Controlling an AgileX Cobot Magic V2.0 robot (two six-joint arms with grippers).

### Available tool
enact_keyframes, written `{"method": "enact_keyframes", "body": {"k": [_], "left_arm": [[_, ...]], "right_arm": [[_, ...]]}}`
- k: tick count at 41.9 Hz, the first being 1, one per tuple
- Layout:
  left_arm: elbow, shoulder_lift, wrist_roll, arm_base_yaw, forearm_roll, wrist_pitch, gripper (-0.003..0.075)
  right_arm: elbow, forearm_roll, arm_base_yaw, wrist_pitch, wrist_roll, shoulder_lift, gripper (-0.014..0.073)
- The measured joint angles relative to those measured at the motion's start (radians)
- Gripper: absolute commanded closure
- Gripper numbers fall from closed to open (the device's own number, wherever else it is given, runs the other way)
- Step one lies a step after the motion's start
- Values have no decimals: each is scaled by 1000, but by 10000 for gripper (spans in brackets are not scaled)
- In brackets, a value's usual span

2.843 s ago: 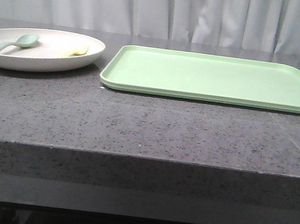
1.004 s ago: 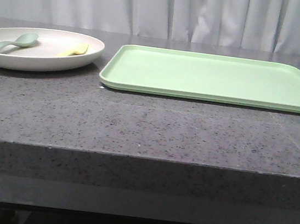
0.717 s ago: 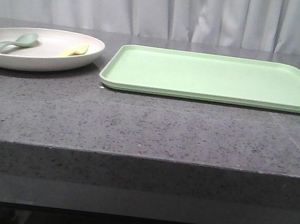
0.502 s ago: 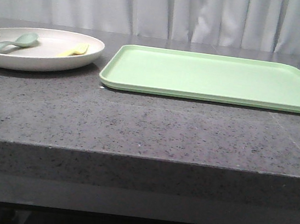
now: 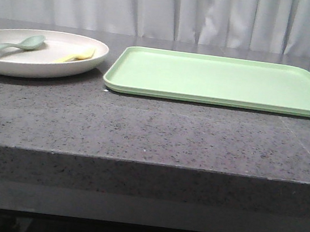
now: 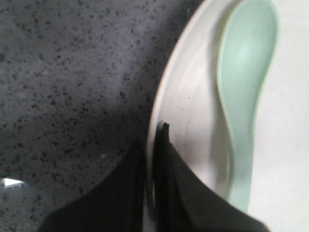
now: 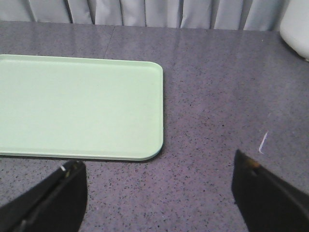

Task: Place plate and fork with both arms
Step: 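Grasp the rim of the cream plate with the left gripper, then lift the plate and carry it over the light green tray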

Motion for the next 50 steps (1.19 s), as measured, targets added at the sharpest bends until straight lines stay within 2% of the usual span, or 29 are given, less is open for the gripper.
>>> {"method": "enact_keyframes", "body": {"k": [12, 30, 39, 50], "left_arm": [[0, 0, -20, 0, -10, 2, 738], [-29, 0, -69, 14, -155, 1, 738], [-134, 0, -153, -27, -187, 1, 738], [-242, 0, -312, -156, -184, 7, 738]], "right_arm": [[0, 0, 0, 0, 0, 0, -37], [0, 0, 0, 0, -2, 0, -37], [0, 0, 0, 0, -2, 0, -37], [0, 0, 0, 0, -2, 0, -37]]}}
